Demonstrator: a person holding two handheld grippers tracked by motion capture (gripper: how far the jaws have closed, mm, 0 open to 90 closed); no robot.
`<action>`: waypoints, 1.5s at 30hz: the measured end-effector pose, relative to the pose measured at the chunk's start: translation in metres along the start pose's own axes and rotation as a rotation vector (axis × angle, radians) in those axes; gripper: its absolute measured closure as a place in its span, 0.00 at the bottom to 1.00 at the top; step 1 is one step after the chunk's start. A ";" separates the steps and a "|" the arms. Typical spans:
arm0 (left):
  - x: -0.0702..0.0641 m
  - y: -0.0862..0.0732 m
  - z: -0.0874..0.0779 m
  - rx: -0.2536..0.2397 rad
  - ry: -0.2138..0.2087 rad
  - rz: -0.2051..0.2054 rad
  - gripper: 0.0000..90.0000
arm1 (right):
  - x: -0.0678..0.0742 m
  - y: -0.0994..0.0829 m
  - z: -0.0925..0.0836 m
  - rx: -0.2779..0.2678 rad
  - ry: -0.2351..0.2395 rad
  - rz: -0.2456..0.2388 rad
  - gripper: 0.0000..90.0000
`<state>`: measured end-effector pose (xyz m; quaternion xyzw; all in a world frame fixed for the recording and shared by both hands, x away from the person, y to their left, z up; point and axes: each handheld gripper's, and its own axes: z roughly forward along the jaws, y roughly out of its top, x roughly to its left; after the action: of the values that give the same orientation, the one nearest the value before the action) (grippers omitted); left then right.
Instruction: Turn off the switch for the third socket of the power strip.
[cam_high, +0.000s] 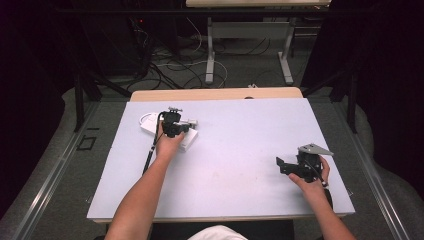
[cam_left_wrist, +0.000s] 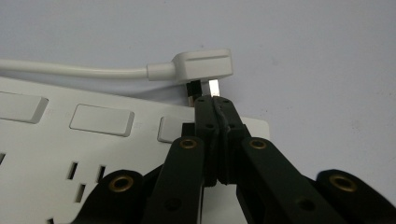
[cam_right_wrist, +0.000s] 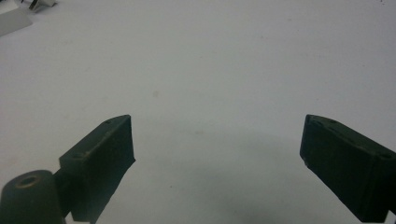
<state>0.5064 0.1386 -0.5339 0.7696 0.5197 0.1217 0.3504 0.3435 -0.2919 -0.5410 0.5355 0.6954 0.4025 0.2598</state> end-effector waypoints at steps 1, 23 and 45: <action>0.000 0.000 0.000 -0.001 -0.001 -0.007 1.00 | 0.000 0.000 0.000 0.001 0.000 0.003 0.10; 0.004 0.002 -0.002 -0.004 0.002 -0.054 0.96 | 0.000 0.000 0.000 -0.001 -0.001 0.004 0.10; 0.006 0.005 -0.015 -0.046 -0.028 -0.087 0.83 | -0.001 0.000 0.000 -0.005 -0.008 0.007 0.11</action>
<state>0.5046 0.1490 -0.5205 0.7396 0.5449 0.1077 0.3802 0.3439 -0.2927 -0.5412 0.5389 0.6915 0.4030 0.2628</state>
